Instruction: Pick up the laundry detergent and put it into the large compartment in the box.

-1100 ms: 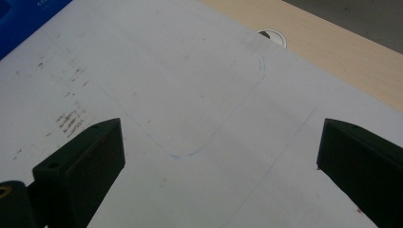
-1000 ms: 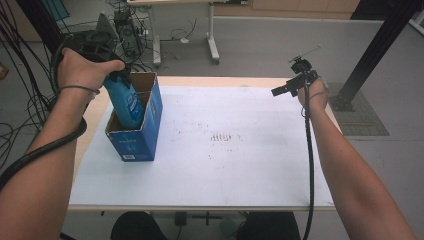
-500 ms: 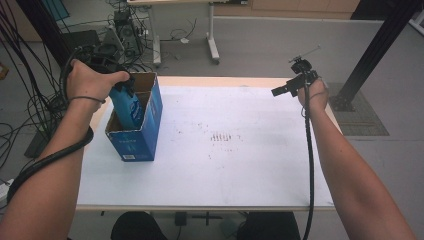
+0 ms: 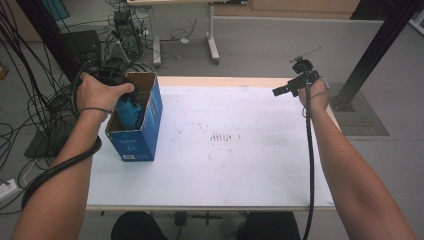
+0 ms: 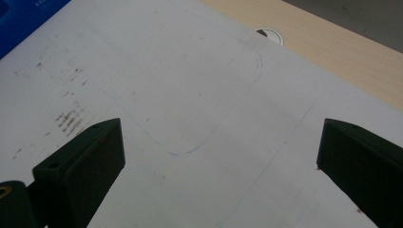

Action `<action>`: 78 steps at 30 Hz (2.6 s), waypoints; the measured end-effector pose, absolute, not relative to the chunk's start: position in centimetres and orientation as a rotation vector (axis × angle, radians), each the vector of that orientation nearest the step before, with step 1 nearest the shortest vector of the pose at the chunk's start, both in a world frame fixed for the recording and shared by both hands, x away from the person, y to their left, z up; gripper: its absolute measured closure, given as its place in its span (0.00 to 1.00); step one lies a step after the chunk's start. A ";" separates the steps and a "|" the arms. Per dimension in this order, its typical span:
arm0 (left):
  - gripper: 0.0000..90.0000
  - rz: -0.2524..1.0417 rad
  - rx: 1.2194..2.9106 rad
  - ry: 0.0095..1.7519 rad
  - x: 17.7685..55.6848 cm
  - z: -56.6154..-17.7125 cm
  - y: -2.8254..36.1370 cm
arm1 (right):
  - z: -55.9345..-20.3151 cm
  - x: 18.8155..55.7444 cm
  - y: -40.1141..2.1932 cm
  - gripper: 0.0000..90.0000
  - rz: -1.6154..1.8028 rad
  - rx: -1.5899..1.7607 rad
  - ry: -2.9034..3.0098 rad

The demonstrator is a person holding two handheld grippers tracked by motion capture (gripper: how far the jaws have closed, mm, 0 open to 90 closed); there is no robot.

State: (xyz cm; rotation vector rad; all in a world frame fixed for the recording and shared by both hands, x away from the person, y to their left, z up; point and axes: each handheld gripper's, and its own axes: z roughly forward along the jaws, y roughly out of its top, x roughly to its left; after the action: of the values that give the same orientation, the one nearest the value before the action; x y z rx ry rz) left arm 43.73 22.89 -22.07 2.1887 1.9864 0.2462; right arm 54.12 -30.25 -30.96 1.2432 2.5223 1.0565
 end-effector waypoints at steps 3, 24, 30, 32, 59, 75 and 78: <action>0.42 0.249 2.192 1.991 43.7 -22.6 22.9 | -30.9 54.1 -30.3 0.02 1.060 1.248 2.517; 0.42 0.210 2.198 2.023 43.3 -25.8 23.1 | -30.9 53.9 -30.3 0.02 1.067 1.244 2.518; 0.42 0.204 2.213 2.018 43.4 -26.1 22.9 | -30.9 53.9 -30.3 0.02 1.063 1.243 2.518; 0.42 0.205 2.213 2.018 43.4 -26.2 22.9 | -30.9 53.9 -30.3 0.02 1.070 1.244 2.515; 0.42 0.204 2.204 2.024 43.5 -26.3 22.9 | -31.4 54.0 -30.7 0.02 1.071 1.259 2.516; 0.42 0.210 2.200 2.027 43.5 -26.4 22.8 | -31.4 54.1 -30.4 0.02 1.068 1.256 2.521; 0.42 0.208 2.195 2.028 43.5 -26.4 22.8 | -31.4 54.1 -30.4 0.02 1.067 1.252 2.520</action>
State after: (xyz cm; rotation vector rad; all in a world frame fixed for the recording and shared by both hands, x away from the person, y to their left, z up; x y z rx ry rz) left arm 43.50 22.81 -26.41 2.1946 2.0277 0.2083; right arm 54.08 -30.40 -31.39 1.2516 2.5204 1.0671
